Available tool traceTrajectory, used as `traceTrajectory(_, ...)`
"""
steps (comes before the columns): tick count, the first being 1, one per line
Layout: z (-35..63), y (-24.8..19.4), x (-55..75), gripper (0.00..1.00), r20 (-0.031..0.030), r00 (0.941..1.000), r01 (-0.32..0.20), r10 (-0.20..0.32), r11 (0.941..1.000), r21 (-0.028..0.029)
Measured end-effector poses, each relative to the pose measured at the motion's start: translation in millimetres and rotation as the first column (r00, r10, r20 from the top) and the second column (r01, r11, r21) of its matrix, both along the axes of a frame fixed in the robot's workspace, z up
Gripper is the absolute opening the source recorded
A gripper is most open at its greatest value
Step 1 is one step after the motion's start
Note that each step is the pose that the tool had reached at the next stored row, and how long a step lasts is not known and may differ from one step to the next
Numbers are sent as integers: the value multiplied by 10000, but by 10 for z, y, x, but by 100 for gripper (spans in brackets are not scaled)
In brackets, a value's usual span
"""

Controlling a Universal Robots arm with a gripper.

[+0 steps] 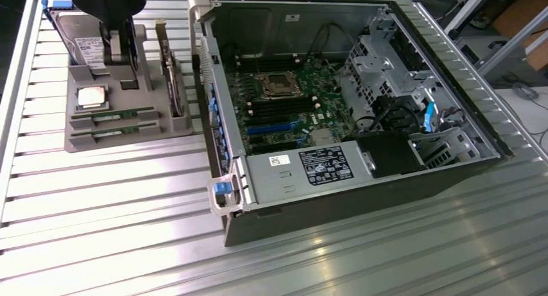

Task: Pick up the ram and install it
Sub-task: 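Pick up the ram and move it above insertion slot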

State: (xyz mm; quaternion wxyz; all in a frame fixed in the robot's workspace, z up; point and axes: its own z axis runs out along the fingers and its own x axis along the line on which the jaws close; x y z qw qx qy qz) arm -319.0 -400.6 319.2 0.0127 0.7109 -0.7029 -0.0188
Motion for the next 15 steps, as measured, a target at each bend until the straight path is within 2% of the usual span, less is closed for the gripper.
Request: traceTrajectory(15,-42,0,-23,42,0,10000,0,0,10000,-4)
